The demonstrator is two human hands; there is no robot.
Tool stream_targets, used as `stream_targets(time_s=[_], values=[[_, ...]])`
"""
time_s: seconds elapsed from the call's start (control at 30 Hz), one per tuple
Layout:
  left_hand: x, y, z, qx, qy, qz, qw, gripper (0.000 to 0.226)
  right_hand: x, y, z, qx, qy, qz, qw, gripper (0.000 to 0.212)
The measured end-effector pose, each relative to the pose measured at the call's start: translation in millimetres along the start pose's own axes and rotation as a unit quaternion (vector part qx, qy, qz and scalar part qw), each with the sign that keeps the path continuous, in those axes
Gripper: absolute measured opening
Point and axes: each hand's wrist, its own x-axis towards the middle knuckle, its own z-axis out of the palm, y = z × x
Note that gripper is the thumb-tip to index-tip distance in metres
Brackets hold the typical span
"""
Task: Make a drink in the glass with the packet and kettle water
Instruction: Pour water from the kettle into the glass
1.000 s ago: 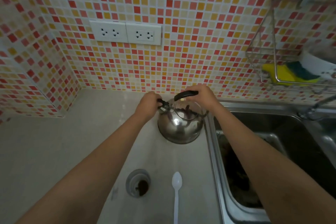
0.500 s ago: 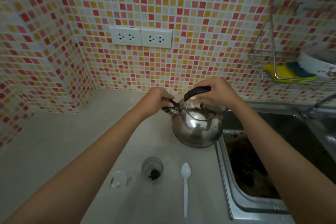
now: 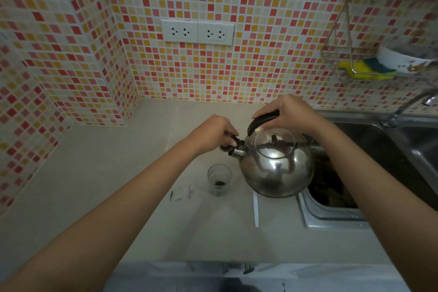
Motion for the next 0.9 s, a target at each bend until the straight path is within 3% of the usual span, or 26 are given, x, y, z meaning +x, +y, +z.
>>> stream_targets(time_s=[0.9], values=[[-40.3, 2.2, 21.9, 0.024, -0.024, -0.029, 0.999, 0.033, -10.7, -41.1, 28.1, -0.14, -0.064, -0.015, 0.988, 0.033]])
